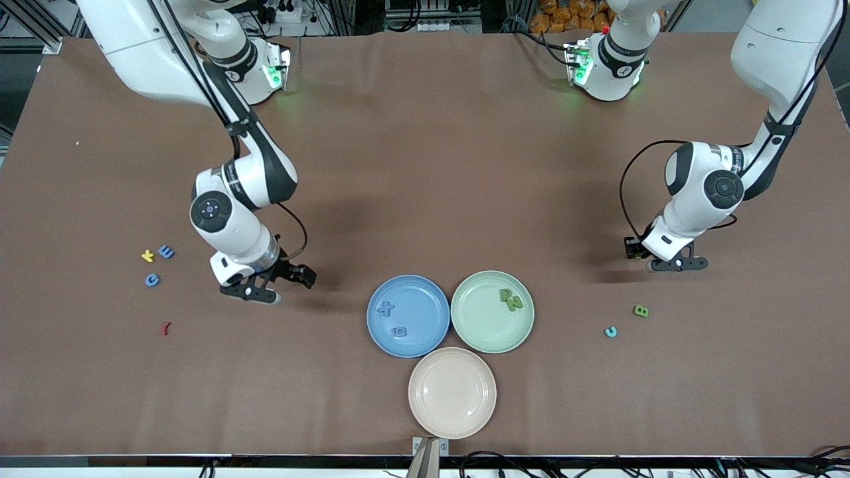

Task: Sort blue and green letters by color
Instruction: 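Grasp the green u with the left gripper while the right gripper reaches the c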

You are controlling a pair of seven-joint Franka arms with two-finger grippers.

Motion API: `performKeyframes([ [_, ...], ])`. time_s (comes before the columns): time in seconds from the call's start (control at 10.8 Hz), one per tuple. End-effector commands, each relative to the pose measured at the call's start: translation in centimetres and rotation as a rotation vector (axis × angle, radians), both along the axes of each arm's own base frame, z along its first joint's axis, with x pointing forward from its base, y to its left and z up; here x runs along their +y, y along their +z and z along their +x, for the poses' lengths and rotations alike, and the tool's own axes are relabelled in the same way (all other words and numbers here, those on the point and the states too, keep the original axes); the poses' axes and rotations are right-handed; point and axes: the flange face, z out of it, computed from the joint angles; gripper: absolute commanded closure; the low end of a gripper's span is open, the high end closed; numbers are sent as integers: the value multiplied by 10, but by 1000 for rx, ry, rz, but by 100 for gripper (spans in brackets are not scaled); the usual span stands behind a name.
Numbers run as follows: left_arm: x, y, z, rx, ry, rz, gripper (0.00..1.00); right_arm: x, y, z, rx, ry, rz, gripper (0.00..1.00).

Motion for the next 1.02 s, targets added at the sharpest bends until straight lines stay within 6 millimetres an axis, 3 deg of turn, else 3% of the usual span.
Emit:
performKeyframes([
  [0.0,-2,4,-1,-14,-24,6,83,-58,10,-21,-5,81,-77,0],
  [0.18,-6,22,18,-33,-19,15,83,-116,5,-11,11,159,-95,0],
  [0.37,-32,48,42,2,-20,23,84,-170,-4,-9,35,258,-109,0],
  [0.65,-96,76,64,-24,19,-46,84,-245,-17,-11,83,402,-114,0],
  [0.92,-174,93,80,-54,113,-95,83,-302,-34,10,70,523,-115,0],
])
